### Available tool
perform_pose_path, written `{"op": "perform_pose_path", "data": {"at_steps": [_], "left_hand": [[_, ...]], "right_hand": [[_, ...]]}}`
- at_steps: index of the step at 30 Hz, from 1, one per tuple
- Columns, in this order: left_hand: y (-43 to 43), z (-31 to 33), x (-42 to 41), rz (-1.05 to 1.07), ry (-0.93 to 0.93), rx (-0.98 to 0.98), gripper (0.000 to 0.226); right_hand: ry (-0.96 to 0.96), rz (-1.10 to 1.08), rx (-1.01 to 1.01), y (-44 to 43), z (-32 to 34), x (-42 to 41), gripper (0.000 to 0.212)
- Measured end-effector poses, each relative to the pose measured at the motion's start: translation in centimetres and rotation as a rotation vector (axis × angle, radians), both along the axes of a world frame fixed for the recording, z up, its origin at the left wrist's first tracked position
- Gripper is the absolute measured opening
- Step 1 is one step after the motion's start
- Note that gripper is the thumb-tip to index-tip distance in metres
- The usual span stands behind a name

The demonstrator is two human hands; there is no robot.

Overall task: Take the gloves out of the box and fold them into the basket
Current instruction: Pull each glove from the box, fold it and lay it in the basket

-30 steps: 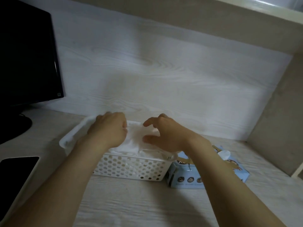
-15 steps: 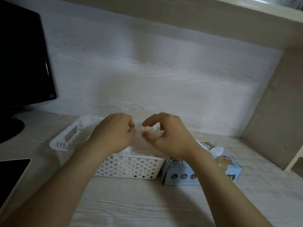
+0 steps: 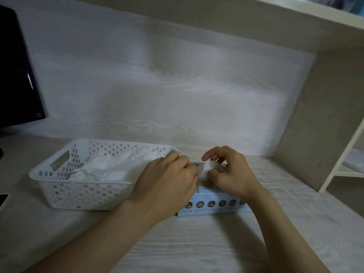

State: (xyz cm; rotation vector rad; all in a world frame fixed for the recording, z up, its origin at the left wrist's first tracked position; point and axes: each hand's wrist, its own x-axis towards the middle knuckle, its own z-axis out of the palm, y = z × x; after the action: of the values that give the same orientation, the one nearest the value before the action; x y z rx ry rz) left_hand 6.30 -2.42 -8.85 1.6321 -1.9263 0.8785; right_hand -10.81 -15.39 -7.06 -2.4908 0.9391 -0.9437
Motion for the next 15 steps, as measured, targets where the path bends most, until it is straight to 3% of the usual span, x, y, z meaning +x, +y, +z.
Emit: {"op": "perform_pose_path", "data": {"at_steps": [6, 10, 15], "left_hand": [[-0.3, -0.1, -0.1, 0.018, -0.081, 0.042, 0.028], [-0.3, -0.3, -0.1, 0.051, -0.027, 0.047, 0.038], [-0.4, -0.4, -0.1, 0.1, 0.043, 0.052, 0.04]], "right_hand": [[-0.189, 0.02, -0.077, -1.1, -1.4, -0.1, 0.021], [-0.199, -0.015, -0.186, -1.3, -1.7, 0.2, 0.018], [-0.355, -0.081, -0.256, -0.9, -1.5, 0.6, 0.012]]}}
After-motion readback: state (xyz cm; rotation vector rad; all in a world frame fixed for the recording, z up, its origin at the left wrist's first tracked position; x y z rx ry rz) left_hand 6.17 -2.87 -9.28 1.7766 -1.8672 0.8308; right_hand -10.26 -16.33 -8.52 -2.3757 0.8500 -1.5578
